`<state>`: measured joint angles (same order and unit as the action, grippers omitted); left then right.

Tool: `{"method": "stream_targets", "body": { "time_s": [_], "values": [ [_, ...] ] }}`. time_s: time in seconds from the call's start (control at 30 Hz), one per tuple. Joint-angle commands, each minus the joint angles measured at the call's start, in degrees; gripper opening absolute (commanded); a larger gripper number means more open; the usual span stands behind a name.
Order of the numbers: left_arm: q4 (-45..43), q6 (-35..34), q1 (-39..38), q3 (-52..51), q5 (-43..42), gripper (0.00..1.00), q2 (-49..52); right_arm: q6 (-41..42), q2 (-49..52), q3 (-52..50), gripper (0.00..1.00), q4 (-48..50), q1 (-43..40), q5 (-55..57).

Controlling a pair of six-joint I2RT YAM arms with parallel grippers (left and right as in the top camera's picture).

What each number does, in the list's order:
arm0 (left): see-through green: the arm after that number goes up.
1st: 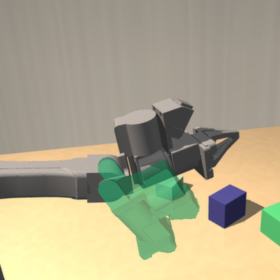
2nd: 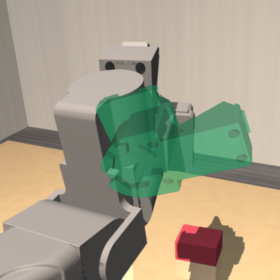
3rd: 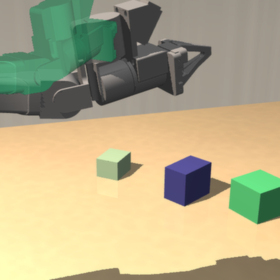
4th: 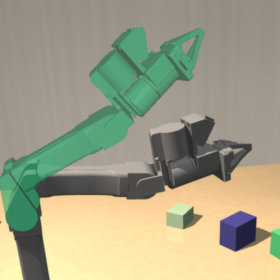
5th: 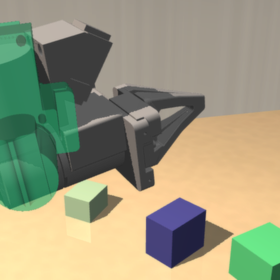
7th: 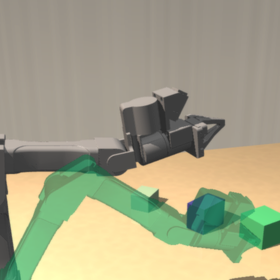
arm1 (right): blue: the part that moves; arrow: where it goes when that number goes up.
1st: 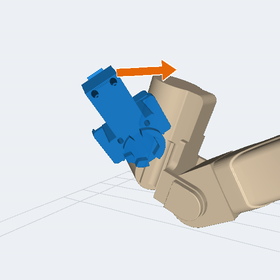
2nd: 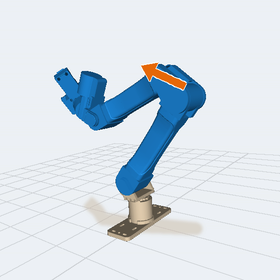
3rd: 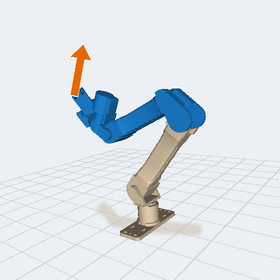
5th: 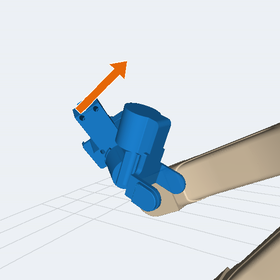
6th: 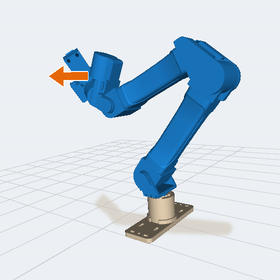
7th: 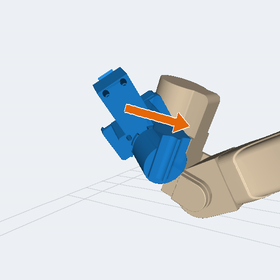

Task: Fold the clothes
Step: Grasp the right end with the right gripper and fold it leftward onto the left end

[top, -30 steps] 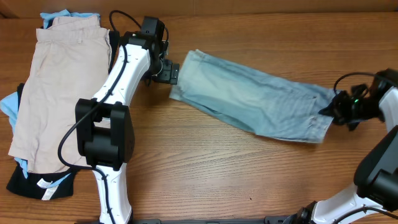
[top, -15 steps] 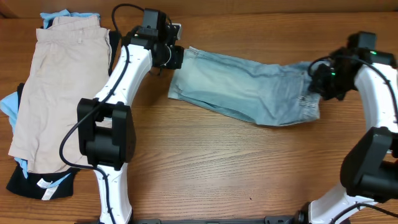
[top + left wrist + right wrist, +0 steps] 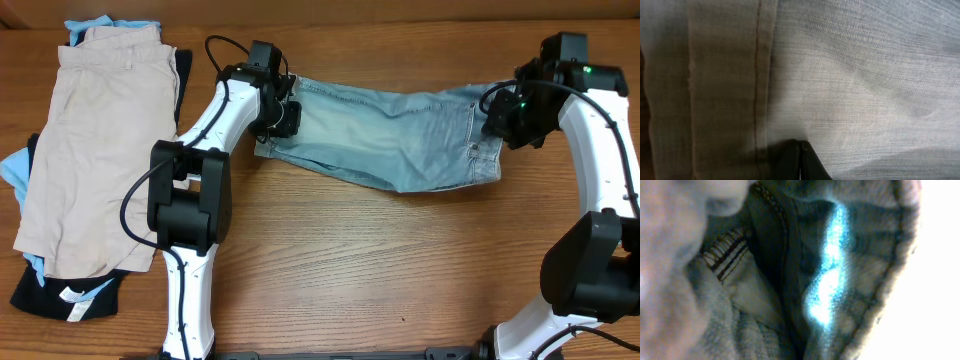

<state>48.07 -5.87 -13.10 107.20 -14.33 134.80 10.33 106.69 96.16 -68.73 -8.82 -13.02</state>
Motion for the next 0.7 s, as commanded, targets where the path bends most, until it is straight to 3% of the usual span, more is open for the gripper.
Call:
{"method": "stream_targets", "body": {
  "time_s": [0.0,0.3,0.67],
  "values": [
    [-0.1,-2.1,0.0,0.6,1.2,0.04,-0.1,0.4,-0.5,4.3,0.04,-0.1,3.5,1.0],
    [0.3,-2.5,-0.1,0.6,1.2,0.04,-0.1,12.5,1.3,4.3,0.04,8.3,17.5,6.6],
    [0.5,-2.6,-0.1,0.6,1.2,0.04,-0.1,24.6,6.9,4.3,0.04,25.2,31.3,7.0]
  ]
}}
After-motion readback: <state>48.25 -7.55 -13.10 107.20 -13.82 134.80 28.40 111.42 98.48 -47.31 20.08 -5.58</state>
